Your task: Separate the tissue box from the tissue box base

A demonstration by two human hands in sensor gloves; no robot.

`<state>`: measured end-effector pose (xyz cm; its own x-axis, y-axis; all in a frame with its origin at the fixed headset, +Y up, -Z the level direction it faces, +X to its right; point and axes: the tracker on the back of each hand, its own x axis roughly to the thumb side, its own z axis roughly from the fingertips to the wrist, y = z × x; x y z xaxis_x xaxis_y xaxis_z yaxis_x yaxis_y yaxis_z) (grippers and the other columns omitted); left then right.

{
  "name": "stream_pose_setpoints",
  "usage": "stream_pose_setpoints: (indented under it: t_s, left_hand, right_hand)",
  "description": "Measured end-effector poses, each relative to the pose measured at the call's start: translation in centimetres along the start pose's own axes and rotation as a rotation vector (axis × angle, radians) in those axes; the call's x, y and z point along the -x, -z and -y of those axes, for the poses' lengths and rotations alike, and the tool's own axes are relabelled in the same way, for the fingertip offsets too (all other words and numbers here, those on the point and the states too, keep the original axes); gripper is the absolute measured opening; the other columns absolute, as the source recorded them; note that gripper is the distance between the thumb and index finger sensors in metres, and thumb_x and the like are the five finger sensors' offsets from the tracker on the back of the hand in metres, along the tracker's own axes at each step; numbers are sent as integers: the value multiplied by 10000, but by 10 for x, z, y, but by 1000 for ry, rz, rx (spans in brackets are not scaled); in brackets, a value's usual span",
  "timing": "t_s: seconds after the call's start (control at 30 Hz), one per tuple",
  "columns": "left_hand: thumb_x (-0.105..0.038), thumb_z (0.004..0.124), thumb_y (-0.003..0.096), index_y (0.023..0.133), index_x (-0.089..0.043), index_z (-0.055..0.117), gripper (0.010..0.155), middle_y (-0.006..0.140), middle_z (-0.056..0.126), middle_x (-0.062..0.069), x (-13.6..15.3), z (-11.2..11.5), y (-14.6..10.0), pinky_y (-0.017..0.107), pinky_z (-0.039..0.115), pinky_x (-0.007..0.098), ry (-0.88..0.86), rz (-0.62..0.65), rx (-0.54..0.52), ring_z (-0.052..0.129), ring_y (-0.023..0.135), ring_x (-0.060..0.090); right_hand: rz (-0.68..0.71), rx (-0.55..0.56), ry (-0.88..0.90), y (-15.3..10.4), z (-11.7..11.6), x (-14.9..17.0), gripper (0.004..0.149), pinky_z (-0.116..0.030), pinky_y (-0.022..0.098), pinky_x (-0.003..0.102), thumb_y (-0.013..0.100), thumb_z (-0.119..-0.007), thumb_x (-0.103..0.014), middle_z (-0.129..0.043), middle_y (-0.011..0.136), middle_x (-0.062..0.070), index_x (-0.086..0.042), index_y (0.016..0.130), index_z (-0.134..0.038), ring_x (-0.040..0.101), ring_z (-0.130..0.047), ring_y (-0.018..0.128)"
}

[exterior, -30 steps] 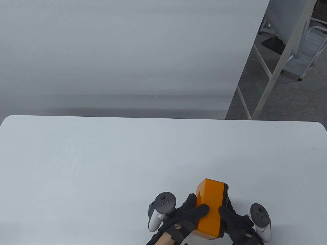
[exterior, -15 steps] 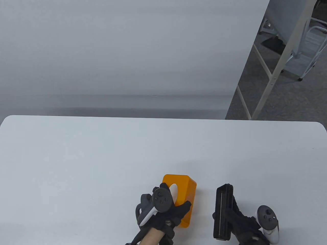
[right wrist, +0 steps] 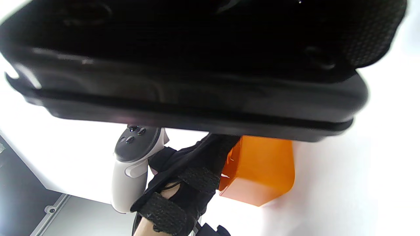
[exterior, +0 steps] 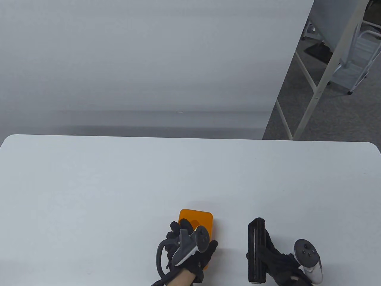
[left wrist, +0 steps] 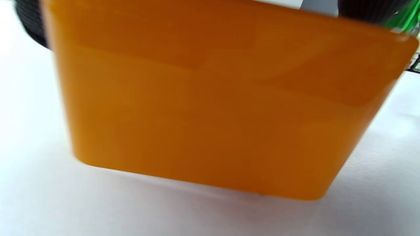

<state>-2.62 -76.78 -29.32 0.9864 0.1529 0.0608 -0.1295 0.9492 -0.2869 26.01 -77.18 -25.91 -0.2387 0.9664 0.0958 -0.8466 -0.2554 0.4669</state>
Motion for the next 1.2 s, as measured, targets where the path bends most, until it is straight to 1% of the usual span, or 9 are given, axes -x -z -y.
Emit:
stream_pose_setpoints:
  t_s: [0.07, 0.2, 0.33, 0.47, 0.6, 0.63, 0.87, 1.1, 1.2]
  left_hand:
    - [-810, 501, 511, 1063, 173, 288, 1148, 1016, 270, 497, 0, -2, -1, 509, 692, 700, -48, 20, -23, 536, 850, 733]
    - [-792, 521, 510, 1079, 146, 305, 1118, 1043, 268, 465, 7, -22, -9, 558, 593, 741, -7, 120, -130, 434, 893, 735]
    - [-771, 550, 500, 1105, 104, 292, 1095, 1081, 204, 418, 34, -38, -23, 593, 434, 808, 11, 209, -176, 251, 942, 727]
    - [-788, 524, 500, 1121, 70, 313, 1080, 1098, 217, 397, 71, -32, -32, 592, 409, 817, 42, 218, -246, 232, 950, 717]
    - [-782, 523, 504, 1128, 57, 292, 1070, 1101, 174, 388, 92, -24, -31, 587, 351, 831, -13, 230, -160, 165, 947, 708]
    - [-786, 518, 501, 1129, 54, 300, 1071, 1101, 183, 389, 94, -24, -31, 587, 358, 831, -13, 230, -183, 174, 947, 711]
    - [-793, 504, 494, 1134, 40, 287, 1073, 1110, 176, 375, 89, -27, -30, 596, 349, 829, -13, 258, -179, 170, 959, 700]
    - [-791, 504, 495, 1131, 46, 296, 1072, 1107, 184, 379, 90, -24, -31, 590, 354, 830, -20, 258, -163, 179, 955, 703]
    - [-789, 504, 496, 1131, 46, 296, 1070, 1105, 167, 377, 92, -25, -30, 592, 351, 829, -29, 251, -167, 158, 955, 697]
  right_hand:
    - [-6, -2, 0, 0, 0, 0, 1081, -725, 462, 707, 572, -502, -782, -194, 952, 570, 83, 1026, -40, 727, -643, 786]
    - [-5, 8, 11, 0, 2, -1, 1064, -724, 460, 713, 578, -496, -768, -196, 954, 569, 87, 1023, -46, 740, -629, 794]
    - [-9, 23, 30, 0, 6, 2, 1038, -724, 459, 719, 589, -485, -745, -201, 953, 571, 95, 1021, -54, 760, -611, 800]
    - [-21, 12, 49, 4, 6, 5, 1013, -723, 454, 725, 599, -464, -717, -204, 945, 577, 110, 1012, -51, 778, -590, 799]
    - [-32, 20, 76, 7, 7, 11, 980, -726, 452, 723, 608, -436, -683, -229, 943, 577, 129, 1004, -57, 780, -574, 804]
    - [-33, 24, 80, 8, 8, 12, 969, -731, 451, 720, 609, -434, -673, -242, 946, 574, 132, 1005, -64, 778, -575, 805]
    - [-55, 128, 90, 13, 13, 17, 842, -840, 435, 592, 617, -498, -543, -433, 974, 500, 120, 1024, -175, 674, -720, 792]
    - [-125, 230, 15, 20, 17, 23, 752, -963, 284, 369, 586, -651, -435, -670, 929, 386, 82, 1030, -334, 479, -956, 671]
    - [-163, 265, -47, 22, 18, 26, 739, -968, 240, 332, 570, -694, -401, -703, 905, 381, 85, 1022, -369, 452, -993, 620]
